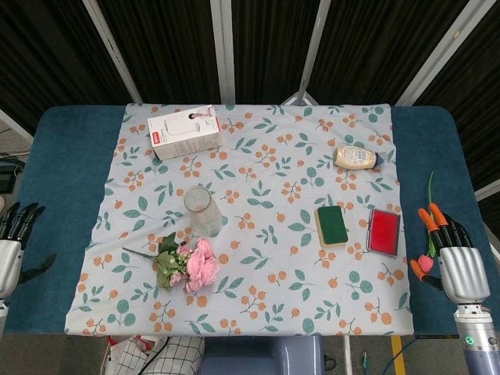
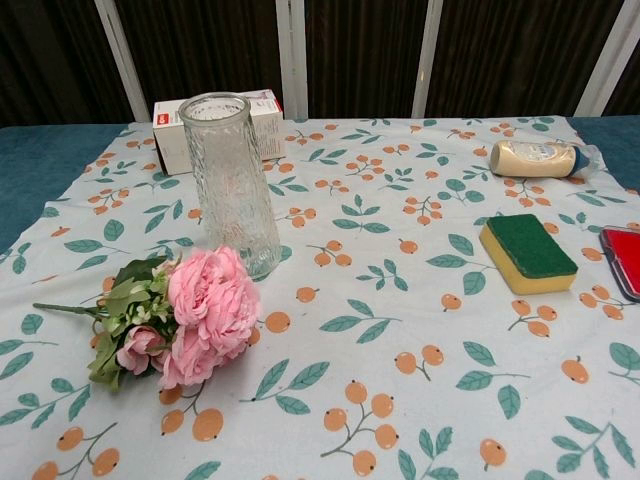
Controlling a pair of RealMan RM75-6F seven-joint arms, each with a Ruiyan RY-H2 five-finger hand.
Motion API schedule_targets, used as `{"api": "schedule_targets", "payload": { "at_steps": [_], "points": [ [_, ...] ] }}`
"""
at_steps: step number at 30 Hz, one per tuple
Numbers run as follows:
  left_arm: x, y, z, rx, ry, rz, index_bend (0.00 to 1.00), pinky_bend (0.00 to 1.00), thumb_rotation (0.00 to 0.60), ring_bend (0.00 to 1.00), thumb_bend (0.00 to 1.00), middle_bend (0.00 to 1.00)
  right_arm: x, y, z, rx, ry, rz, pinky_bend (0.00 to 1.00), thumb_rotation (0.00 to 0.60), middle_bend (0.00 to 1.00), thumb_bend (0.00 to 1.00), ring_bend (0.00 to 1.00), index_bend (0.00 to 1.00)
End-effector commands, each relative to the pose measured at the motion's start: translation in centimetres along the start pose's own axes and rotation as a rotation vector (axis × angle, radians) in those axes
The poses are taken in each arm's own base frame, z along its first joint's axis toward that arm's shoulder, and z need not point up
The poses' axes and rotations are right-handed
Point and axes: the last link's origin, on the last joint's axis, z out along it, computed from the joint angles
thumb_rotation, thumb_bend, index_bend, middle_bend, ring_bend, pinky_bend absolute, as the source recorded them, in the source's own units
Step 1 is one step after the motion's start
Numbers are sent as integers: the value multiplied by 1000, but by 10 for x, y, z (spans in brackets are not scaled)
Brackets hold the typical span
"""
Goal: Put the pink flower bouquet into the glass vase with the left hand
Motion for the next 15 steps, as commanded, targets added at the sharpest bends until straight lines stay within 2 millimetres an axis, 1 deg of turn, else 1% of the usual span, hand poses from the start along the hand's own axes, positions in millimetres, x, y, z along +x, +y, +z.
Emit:
{"api": "schedule_targets", "payload": {
  "at_steps": [1, 6, 8, 13, 15],
  "points": [
    [-1, 1, 0, -1, -7, 4, 132, 146, 600, 0, 342, 95, 0, 1, 0, -2, 2, -1, 137, 600, 36, 301, 71, 102],
    [-4, 4, -1, 0, -22, 16, 130, 150, 600, 0, 328, 115, 2, 1, -1, -1, 9, 3, 137, 600, 36, 301, 71, 102],
    [-5, 7, -2, -10, -28, 4, 127, 150, 600, 0, 283, 114, 3, 1, -1, -2, 9, 5, 137, 600, 36, 301, 71, 102],
    [-9, 12, -2, -31, -68, -8, 119, 150, 600, 0, 233, 105, 2, 2, -1, -19, -1, 10, 137, 600, 36, 301, 71, 102],
    [-13, 15, -2, -40, -115, -30, 119, 150, 600, 0, 215, 103, 3, 3, -2, -30, -6, 12, 136, 600, 36, 301, 71, 102]
  ]
}}
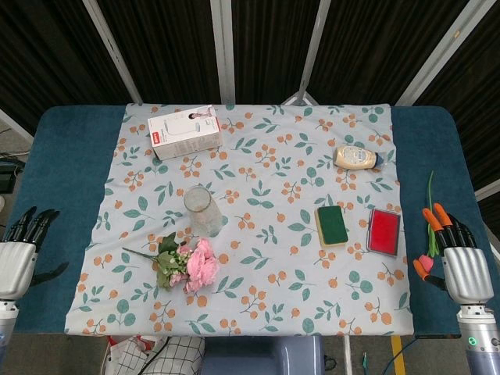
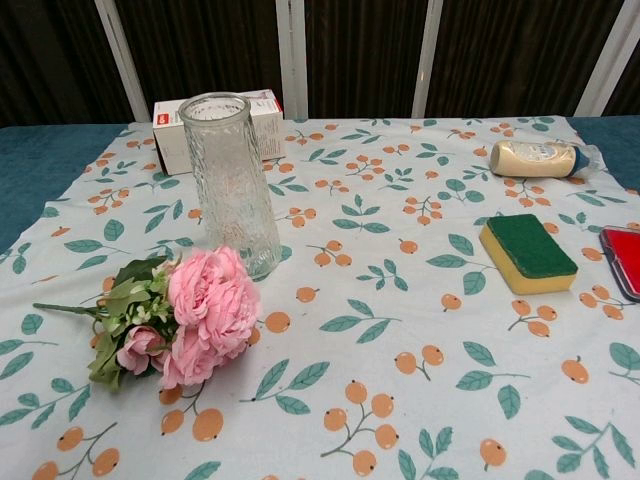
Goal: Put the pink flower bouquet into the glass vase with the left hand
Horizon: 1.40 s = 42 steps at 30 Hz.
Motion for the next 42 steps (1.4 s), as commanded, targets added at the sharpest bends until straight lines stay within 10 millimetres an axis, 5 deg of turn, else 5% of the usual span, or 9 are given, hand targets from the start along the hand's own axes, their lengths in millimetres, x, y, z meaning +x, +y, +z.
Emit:
{"api": "schedule_targets", "payload": {
  "at_steps": [1, 14, 25, 42],
  "points": [
    [-4, 5, 0, -18, -68, -40, 119, 150, 600, 0, 206, 102, 1, 1, 0, -11, -5, 4, 136, 600, 36, 301, 71, 102],
    [-25, 63, 20, -178, -305, -229, 107, 149, 600, 0, 127, 82, 6, 3, 0, -28, -9, 21, 135, 600, 36, 301, 71, 102],
    [-62, 128, 40, -284, -354, -155, 100, 149, 600, 0, 79, 82, 9, 7, -1, -43, -2, 38, 137, 600, 36, 301, 71, 102],
    [-104, 172, 48, -359, -408, -99, 98, 149, 600, 0, 75, 86, 15, 11, 0, -60, 15, 68, 136, 600, 36, 301, 71, 102]
  ]
}}
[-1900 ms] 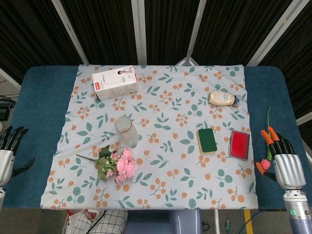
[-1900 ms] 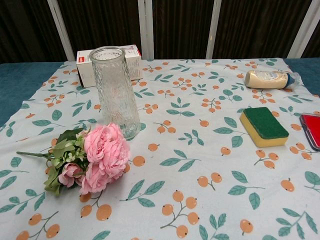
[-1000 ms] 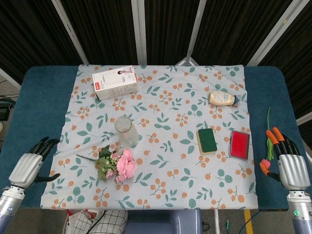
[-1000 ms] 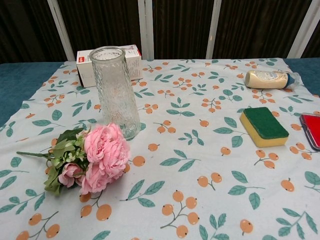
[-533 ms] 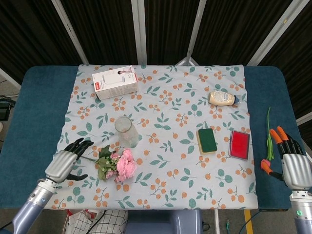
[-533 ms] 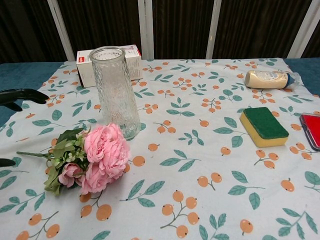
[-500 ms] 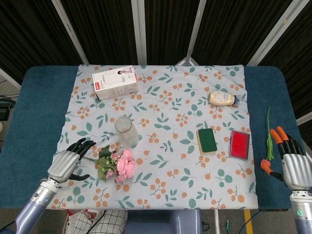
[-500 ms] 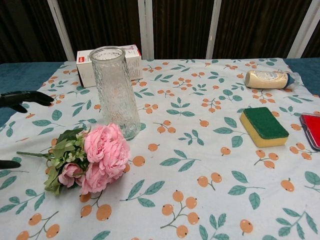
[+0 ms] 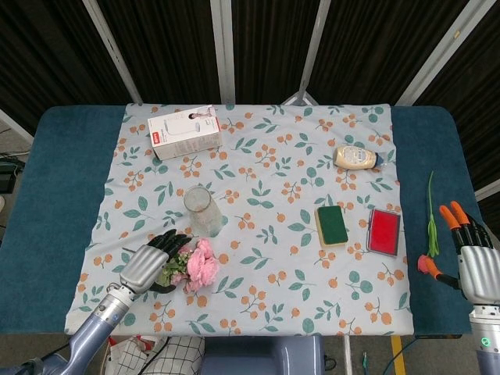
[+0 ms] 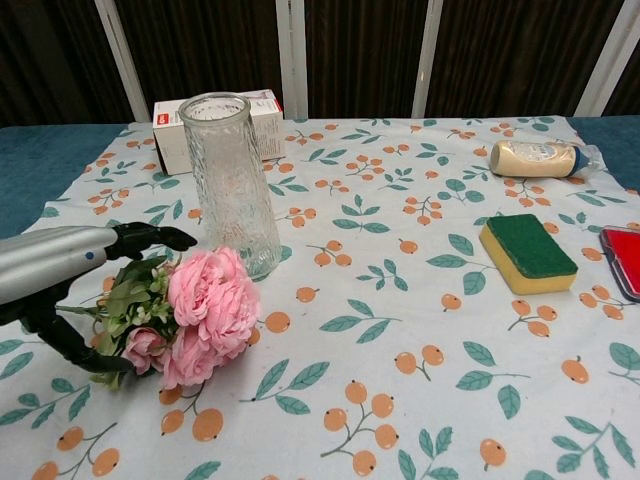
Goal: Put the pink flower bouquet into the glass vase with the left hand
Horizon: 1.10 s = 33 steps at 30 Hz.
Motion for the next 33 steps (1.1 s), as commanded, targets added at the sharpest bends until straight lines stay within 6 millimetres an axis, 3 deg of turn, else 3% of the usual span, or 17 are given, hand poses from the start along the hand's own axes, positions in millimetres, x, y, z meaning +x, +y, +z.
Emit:
{"api": "schedule_targets", "payload": {
  "at_steps": [1, 7, 18, 23, 29, 33],
  "points": [
    [-7, 4, 7, -5, -12, 20, 98, 149, 600, 0, 75, 86, 0, 0, 0, 0, -4, 2, 136, 600, 36, 301, 71, 102],
    [-14, 17, 16, -36, -13, 30, 98, 173, 600, 14, 75, 99, -1, 0, 1, 3, -6, 6, 137, 600, 36, 301, 71, 102],
    [-23, 27, 26, -47, 15, 57, 136, 300, 600, 143, 90, 232, 0, 1, 1, 4, -9, 21, 137, 600, 36, 302, 71, 102],
    [-22, 33, 30, -62, 75, 72, 287, 423, 600, 263, 134, 354, 0, 2, 1, 4, -11, 29, 136, 600, 36, 300, 71, 102],
    [-20, 31, 31, -48, 106, 102, 407, 474, 600, 315, 279, 447, 1, 2, 1, 5, -14, 36, 136, 600, 36, 301, 71, 102],
    [-21, 27, 32, -27, 106, 127, 444, 481, 600, 320, 306, 473, 0, 1, 1, 10, -18, 41, 137, 600, 36, 301, 71, 102]
  ]
}}
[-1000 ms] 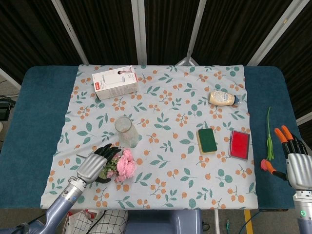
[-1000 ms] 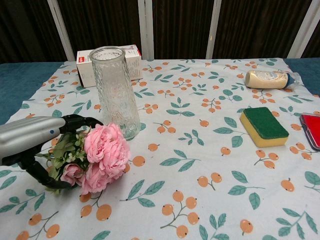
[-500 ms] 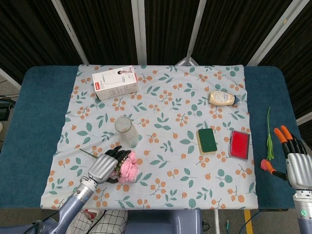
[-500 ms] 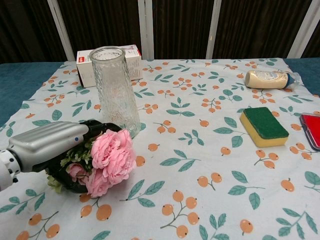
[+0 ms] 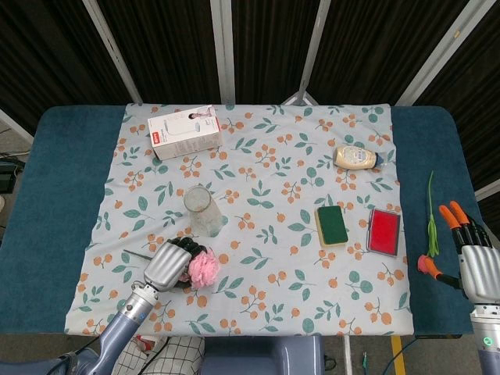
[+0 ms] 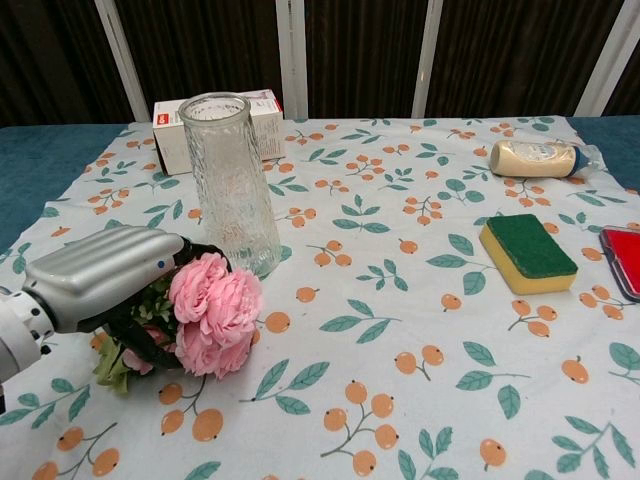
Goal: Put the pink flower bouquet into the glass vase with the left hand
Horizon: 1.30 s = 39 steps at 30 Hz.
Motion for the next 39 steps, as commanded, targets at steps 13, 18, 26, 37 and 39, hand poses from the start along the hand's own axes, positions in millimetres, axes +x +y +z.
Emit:
{"api": "schedule_targets", "payload": {
  "at_steps": [13, 18, 26, 37, 39],
  "points": [
    [4, -5, 1, 10, 36, -32, 458, 500, 600, 359, 353, 492, 0, 0, 0, -5, -8, 7, 136, 600, 36, 301, 71, 102],
    [13, -4, 0, -21, 92, -74, 484, 547, 600, 407, 400, 527, 0, 0, 0, -8, -8, 8, 136, 600, 36, 301, 71, 103],
    [35, 1, -6, -84, 168, -253, 485, 547, 600, 409, 399, 514, -1, 0, 0, -9, -11, 5, 137, 600, 36, 301, 71, 103],
    [118, 29, -17, -270, 301, -486, 481, 519, 600, 408, 396, 490, -4, -1, 0, -9, -22, -4, 135, 600, 36, 301, 71, 104],
    [142, 38, -19, -299, 301, -565, 478, 519, 600, 409, 396, 493, -4, -1, 0, -10, -25, -7, 137, 600, 36, 301, 71, 105]
  ]
}}
